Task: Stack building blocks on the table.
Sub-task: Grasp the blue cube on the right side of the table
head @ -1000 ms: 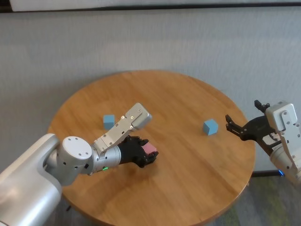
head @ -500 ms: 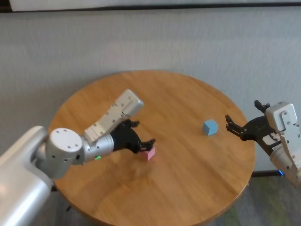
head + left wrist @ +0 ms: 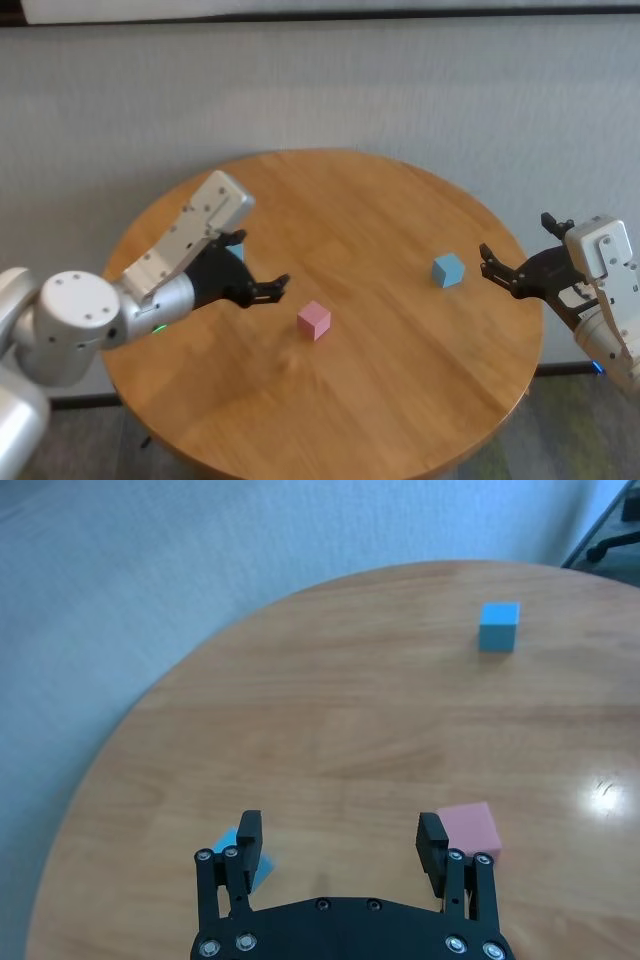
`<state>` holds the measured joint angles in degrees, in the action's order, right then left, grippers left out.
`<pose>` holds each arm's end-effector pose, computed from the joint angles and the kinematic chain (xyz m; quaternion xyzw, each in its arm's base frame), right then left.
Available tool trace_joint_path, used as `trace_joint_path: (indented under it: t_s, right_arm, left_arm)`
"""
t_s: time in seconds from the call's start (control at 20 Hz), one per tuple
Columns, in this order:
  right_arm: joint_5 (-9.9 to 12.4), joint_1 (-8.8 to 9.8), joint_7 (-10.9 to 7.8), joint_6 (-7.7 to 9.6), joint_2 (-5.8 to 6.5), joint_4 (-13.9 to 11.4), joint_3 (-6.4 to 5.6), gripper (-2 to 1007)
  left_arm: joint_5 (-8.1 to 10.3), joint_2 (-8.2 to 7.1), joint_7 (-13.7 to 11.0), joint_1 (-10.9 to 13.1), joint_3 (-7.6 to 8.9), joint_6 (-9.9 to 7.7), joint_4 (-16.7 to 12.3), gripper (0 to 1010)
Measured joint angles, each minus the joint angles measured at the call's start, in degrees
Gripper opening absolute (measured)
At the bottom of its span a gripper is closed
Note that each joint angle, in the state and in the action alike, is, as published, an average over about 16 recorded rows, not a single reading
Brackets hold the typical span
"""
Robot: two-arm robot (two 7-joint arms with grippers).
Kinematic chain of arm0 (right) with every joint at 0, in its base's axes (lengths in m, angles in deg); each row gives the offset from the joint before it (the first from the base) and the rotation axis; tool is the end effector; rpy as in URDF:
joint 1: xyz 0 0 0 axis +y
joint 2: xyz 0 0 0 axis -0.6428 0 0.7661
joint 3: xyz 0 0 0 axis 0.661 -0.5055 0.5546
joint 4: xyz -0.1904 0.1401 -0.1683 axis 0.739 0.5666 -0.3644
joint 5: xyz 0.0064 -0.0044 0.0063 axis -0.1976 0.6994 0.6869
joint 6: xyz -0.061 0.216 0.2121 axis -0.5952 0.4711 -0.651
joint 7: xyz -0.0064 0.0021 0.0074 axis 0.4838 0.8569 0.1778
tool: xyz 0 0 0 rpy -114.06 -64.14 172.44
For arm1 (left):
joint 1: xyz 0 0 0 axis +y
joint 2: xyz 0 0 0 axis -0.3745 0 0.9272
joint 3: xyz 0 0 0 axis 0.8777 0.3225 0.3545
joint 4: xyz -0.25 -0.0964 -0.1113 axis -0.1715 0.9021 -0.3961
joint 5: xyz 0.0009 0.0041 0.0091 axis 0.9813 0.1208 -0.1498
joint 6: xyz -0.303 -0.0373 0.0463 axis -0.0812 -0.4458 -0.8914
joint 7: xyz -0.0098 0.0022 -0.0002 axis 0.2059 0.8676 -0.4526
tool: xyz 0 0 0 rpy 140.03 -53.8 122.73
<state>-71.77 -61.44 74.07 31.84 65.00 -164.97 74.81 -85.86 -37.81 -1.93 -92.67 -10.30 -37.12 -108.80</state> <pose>0.3581 -0.0828 -0.3023 -0.1415 -0.1325 -0.5799 0.7913 0.4229 -0.0183 -0.2498 0.2364 -0.0601 0.3874 0.8891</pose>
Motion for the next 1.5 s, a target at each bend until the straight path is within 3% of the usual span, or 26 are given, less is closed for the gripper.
trace_joint_path:
  t_s: [0.4, 0.8, 1.15, 1.5]
  right_arm:
    - [1.12, 0.17, -1.63, 0.87, -0.04, -0.36, -0.40, 1005]
    - [3.93, 0.19, -4.35, 4.35, -0.82, -0.88, -1.77, 1005]
    - [5.78, -1.34, -6.53, 8.77, -2.79, 0.90, -2.41, 1005]
    - [5.31, -4.54, -9.04, 11.69, -5.45, 5.35, -1.45, 1005]
  left_arm:
    - [0.64, -2.03, 0.92, 3.00, 2.13, -1.24, -3.67, 1001]
    - [0.73, -2.08, 0.95, 3.21, 2.24, -1.29, -3.72, 1001]
    - [0.48, -1.91, 0.88, 2.82, 1.89, -1.07, -3.28, 1001]
    - [0.35, -1.82, 0.83, 2.59, 1.71, -0.96, -3.05, 1001]
